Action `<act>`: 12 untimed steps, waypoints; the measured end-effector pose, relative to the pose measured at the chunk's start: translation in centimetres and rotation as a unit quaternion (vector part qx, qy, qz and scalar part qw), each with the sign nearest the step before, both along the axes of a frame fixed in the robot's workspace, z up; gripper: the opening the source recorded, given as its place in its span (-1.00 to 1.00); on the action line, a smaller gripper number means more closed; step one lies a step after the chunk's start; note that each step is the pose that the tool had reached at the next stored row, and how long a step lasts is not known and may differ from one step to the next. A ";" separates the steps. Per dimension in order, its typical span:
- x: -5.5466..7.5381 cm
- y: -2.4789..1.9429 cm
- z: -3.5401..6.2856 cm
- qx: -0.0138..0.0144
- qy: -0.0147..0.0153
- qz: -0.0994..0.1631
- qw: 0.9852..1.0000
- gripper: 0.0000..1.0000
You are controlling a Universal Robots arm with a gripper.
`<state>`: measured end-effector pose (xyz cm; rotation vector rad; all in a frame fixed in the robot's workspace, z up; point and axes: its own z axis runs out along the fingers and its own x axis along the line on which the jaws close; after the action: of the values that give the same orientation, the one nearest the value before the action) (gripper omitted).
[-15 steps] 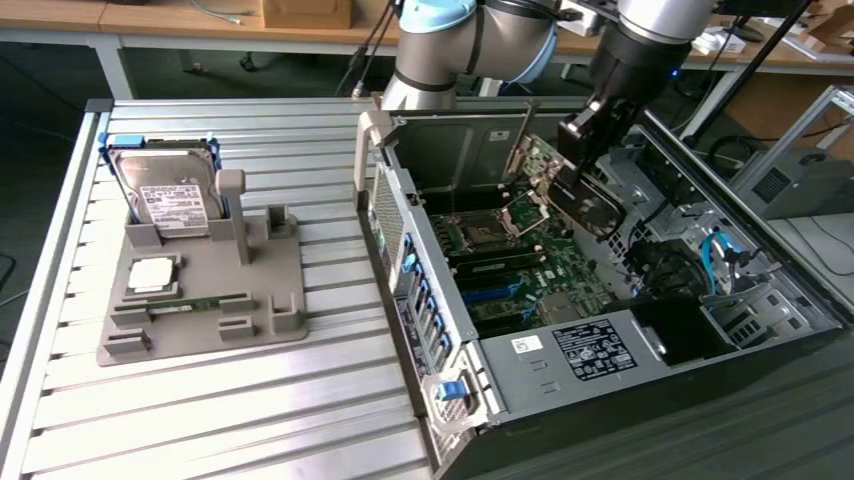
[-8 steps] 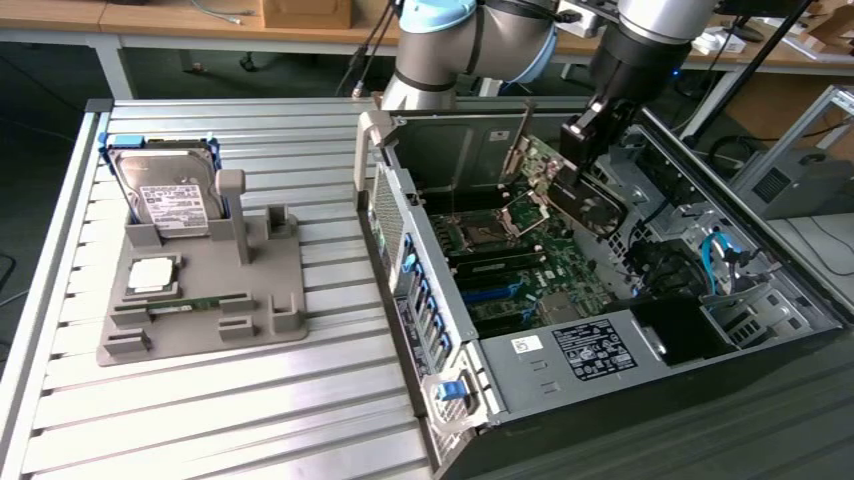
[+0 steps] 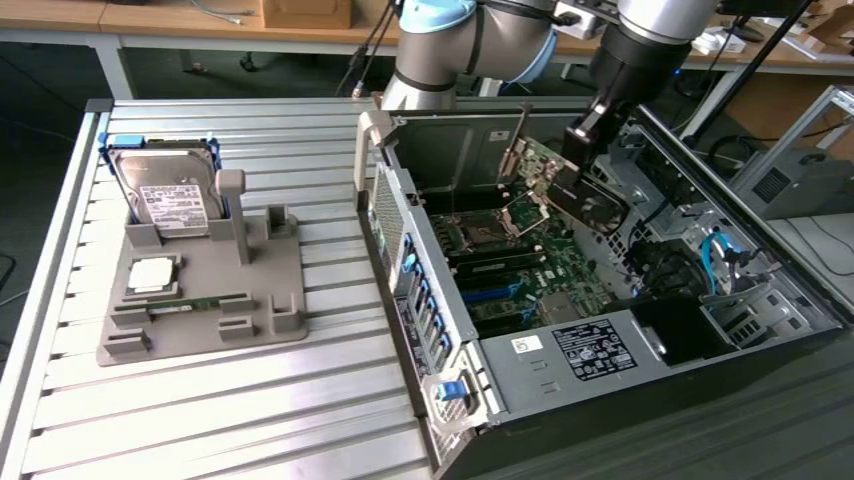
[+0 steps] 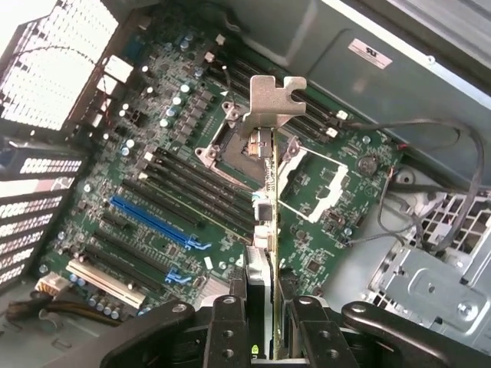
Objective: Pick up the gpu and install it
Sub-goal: 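Insert the gpu into the slot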
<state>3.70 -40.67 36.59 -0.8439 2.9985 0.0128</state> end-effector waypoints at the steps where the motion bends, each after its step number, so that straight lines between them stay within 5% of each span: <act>1: 0.0 0.00 0.00 0.000 0.000 0.005 1.000 -0.47; 12: 0.0 0.00 -0.01 0.000 0.000 0.059 0.998 -0.47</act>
<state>3.70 -40.67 36.59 -1.0202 2.9438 0.0152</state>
